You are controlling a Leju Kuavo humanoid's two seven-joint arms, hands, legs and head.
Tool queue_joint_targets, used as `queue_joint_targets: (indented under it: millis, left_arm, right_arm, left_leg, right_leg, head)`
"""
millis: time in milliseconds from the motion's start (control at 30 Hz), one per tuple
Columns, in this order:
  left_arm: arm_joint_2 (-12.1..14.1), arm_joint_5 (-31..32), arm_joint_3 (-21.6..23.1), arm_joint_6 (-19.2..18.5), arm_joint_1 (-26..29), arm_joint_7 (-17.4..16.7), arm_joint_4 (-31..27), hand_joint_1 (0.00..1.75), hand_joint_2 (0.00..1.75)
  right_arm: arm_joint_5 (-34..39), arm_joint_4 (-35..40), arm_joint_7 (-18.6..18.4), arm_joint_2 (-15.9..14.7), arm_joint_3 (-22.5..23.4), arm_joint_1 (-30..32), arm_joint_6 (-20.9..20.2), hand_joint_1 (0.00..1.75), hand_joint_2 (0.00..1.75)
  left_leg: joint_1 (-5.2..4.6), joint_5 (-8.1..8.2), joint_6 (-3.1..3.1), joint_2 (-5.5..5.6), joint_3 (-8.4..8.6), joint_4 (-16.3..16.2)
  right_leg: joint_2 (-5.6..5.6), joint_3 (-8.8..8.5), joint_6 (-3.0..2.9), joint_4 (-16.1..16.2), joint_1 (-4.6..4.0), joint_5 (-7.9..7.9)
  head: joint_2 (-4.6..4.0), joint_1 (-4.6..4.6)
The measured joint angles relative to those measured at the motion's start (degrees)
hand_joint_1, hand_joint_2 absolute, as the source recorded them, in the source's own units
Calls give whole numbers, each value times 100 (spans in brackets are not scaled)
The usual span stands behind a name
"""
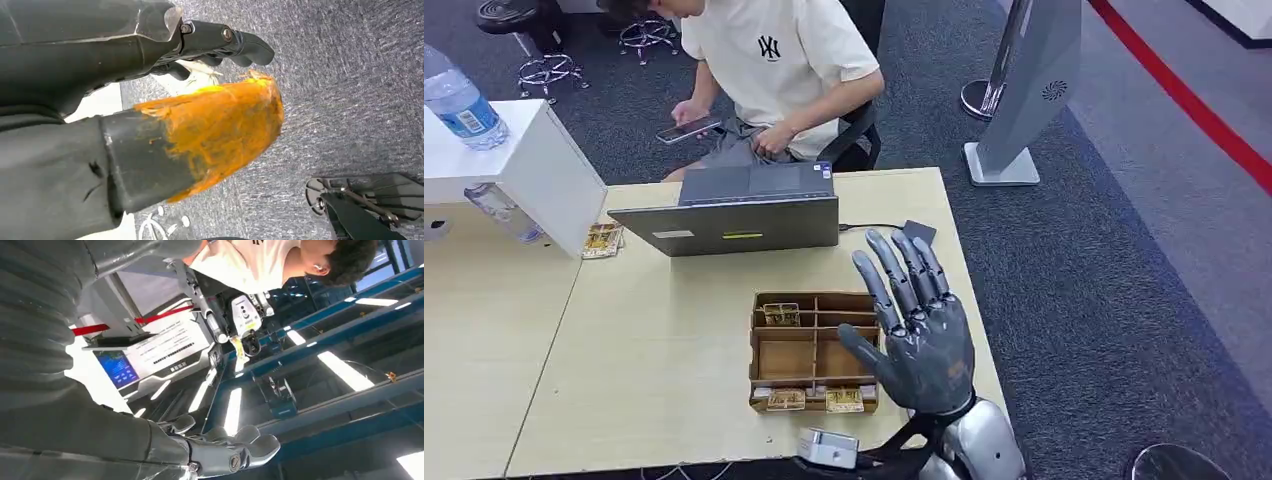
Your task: Pass the card to the sensor for recognition and then transmit it.
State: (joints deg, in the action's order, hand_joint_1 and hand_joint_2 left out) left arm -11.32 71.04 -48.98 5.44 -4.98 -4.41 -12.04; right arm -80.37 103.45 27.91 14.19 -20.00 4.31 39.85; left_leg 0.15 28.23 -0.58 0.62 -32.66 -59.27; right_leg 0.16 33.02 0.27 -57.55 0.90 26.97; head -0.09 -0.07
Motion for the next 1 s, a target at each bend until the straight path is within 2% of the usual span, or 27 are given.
queue_joint_targets:
  millis: [33,67,100,200,400,433,467,500,567,600,667,733,833,900,933,1000]
  left_arm:
    - [0,0,0,-2,0,0,0,0,0]
    - [0,2,0,-4,1,0,0,0,0]
    - [-2,2,0,-4,0,0,0,0,0]
    - [-4,0,-2,0,0,0,0,0,0]
    - [-4,0,-7,4,-1,35,0,0,0]
    - [-4,0,-11,4,-1,39,0,0,0]
    - [-4,2,-15,4,-2,46,0,0,0]
    - [-4,18,-22,4,-2,52,0,0,0]
    - [-4,59,-81,4,-6,74,0,0,0]
    - [-7,66,-101,4,-8,76,0,0,0]
    - [-7,92,-109,4,-8,83,0,0,0]
    - [-7,98,-127,4,-12,85,0,0,0]
    - [-7,107,-151,4,-12,85,0,0,0]
    - [-7,112,-157,4,-12,85,0,0,0]
    - [-7,111,-160,4,-13,90,0,0,0]
    - [-7,111,-164,4,-12,92,0,0,0]
  right_arm:
    - [11,0,72,7,13,9,0,147,175]
    - [68,-4,261,35,46,29,0,168,175]
    - [125,-18,455,42,96,46,0,175,175]
    - [258,-81,866,77,212,99,-2,175,175]
    - [157,-282,859,120,407,134,-4,175,175]
    - [103,-359,793,125,431,138,-4,152,175]
    - [61,-424,697,125,444,139,-4,141,175]
    - [13,-494,555,125,444,137,-4,140,175]
    - [-107,-642,154,118,398,123,-4,54,175]
    - [-142,-706,8,109,363,114,-4,49,175]
    - [-217,-805,-136,90,284,96,-2,56,175]
    - [-245,-883,-236,74,207,79,-2,80,175]
    - [-271,-957,-343,46,158,59,-2,58,175]
    - [-315,-1021,-494,15,109,21,-2,58,175]
    - [-321,-1056,-574,-2,77,3,-2,68,175]
    - [-328,-1108,-676,-31,13,-31,-2,68,175]
  left_leg:
    - [0,0,0,0,0,0]
    - [0,0,0,0,0,0]
    - [0,0,0,0,0,0]
    - [0,0,0,0,0,0]
    - [0,0,0,0,0,0]
    - [0,0,0,0,0,0]
    - [0,0,0,0,0,0]
    - [0,0,0,0,0,0]
    - [0,0,0,0,0,0]
    - [0,0,0,0,0,0]
    - [0,0,0,0,0,0]
    - [1,0,0,0,-1,0]
    - [1,0,0,0,-2,1]
    - [0,0,0,0,-2,1]
    - [0,0,0,0,-2,1]
    - [0,0,0,0,-2,0]
  right_leg:
    - [0,1,0,0,0,0]
    - [0,1,0,0,0,0]
    - [0,1,0,0,0,0]
    - [0,1,0,0,0,1]
    - [0,0,0,0,0,0]
    - [0,0,0,0,0,0]
    - [0,0,0,0,0,0]
    - [0,0,0,0,0,0]
    - [0,0,0,0,0,0]
    - [0,0,0,0,0,0]
    - [0,0,0,0,0,0]
    - [-1,0,0,0,0,1]
    - [0,0,0,0,0,1]
    - [0,0,0,0,0,1]
    - [0,0,0,0,0,1]
    - [0,0,0,0,0,1]
  head:
    - [0,0]
    - [0,0]
    - [0,0]
    - [0,2]
    - [0,4]
    - [0,2]
    - [0,2]
    - [0,2]
    - [0,2]
    - [0,4]
    - [0,4]
    - [0,2]
    - [0,2]
    - [0,2]
    - [0,2]
    - [0,2]
